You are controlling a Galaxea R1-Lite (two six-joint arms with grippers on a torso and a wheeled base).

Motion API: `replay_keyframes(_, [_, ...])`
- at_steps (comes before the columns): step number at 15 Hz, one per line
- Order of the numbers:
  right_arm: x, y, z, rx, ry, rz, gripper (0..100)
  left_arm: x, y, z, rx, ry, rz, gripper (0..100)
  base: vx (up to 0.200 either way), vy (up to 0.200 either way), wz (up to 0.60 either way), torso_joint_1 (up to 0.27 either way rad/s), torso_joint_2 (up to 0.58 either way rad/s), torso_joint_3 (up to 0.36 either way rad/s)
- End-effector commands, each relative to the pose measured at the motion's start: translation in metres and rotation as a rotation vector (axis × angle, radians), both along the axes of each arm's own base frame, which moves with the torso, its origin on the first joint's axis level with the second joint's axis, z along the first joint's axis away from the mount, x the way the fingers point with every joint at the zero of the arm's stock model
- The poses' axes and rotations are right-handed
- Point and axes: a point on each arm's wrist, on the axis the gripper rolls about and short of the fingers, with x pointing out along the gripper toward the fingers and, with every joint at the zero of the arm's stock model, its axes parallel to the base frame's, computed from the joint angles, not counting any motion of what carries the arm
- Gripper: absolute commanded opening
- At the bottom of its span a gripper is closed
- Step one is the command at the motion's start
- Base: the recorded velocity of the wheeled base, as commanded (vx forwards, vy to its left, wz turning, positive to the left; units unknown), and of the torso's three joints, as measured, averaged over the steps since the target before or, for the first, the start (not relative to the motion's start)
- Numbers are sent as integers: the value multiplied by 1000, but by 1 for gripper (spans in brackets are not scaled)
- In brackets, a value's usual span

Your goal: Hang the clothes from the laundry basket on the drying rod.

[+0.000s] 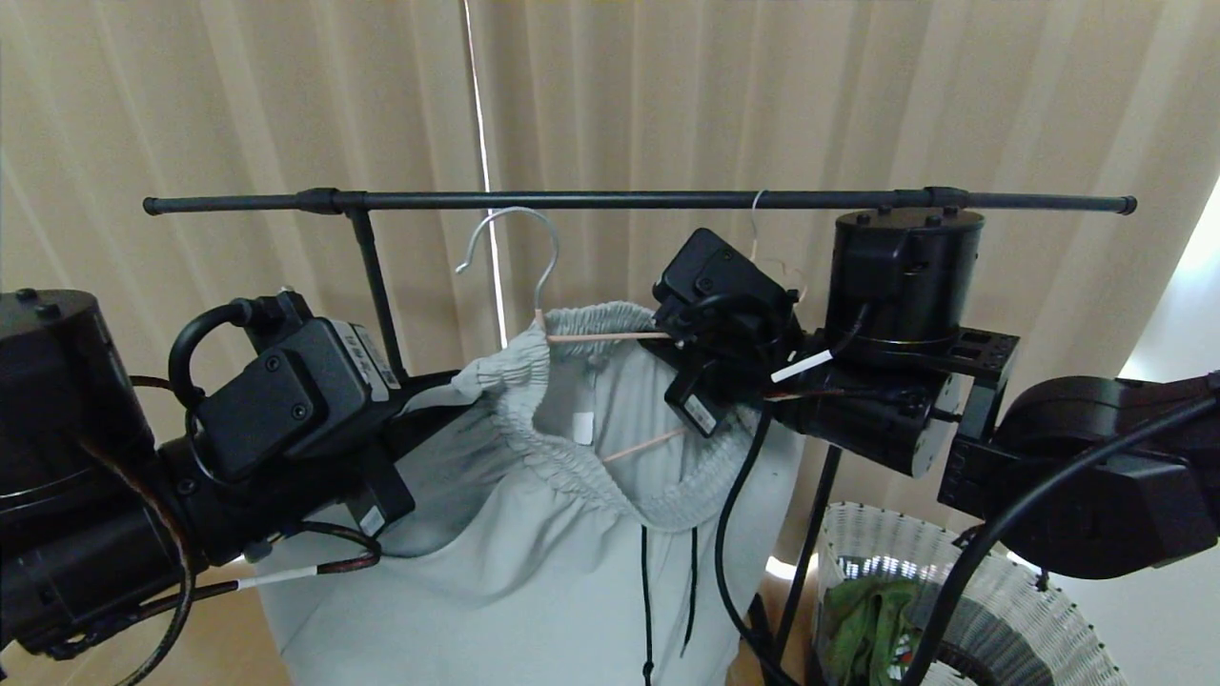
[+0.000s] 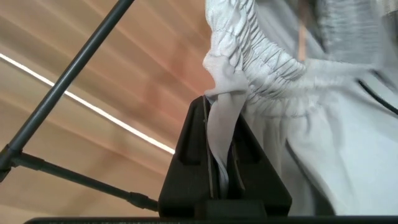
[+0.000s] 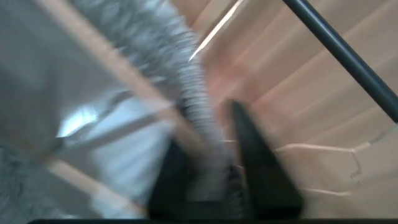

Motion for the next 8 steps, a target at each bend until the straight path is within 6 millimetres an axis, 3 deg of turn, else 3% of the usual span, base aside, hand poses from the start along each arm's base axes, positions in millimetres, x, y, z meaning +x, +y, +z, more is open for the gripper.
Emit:
replay_keyframes(1, [0, 0, -1, -2, 1, -5, 0, 0, 1, 0, 1, 3, 6, 0, 0, 0, 0, 0, 0, 0])
replay_keyframes(7, [-5, -5, 4, 6, -8, -13, 0, -1, 6, 2, -13, -1, 26, 0, 0, 0, 0, 0, 0, 0])
replay_keyframes(8, [-6, -6, 5, 8, -10, -14, 0, -2, 6, 3, -20, 1, 27, 100, 0, 0, 0, 0, 0, 0])
